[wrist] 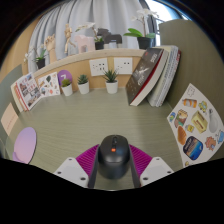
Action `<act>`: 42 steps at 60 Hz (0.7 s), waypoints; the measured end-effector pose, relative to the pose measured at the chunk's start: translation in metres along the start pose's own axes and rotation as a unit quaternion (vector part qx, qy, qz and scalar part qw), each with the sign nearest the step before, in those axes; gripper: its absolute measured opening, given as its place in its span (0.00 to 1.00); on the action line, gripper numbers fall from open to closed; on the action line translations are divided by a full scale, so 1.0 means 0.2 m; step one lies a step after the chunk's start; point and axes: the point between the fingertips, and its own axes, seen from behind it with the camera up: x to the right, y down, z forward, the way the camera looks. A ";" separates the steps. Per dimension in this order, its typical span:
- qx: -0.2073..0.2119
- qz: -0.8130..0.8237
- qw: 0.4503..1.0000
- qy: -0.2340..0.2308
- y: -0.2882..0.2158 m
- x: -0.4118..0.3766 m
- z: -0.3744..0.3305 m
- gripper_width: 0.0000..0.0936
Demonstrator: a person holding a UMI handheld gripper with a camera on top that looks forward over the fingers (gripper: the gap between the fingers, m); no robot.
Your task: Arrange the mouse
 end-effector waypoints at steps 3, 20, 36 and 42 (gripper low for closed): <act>-0.001 -0.001 1.000 0.006 0.00 0.01 0.01 0.56; -0.017 0.006 1.000 0.025 0.01 0.02 0.02 0.41; -0.030 0.010 0.996 0.084 -0.17 -0.02 -0.08 0.38; 0.031 0.029 0.993 0.107 -0.51 -0.18 -0.28 0.37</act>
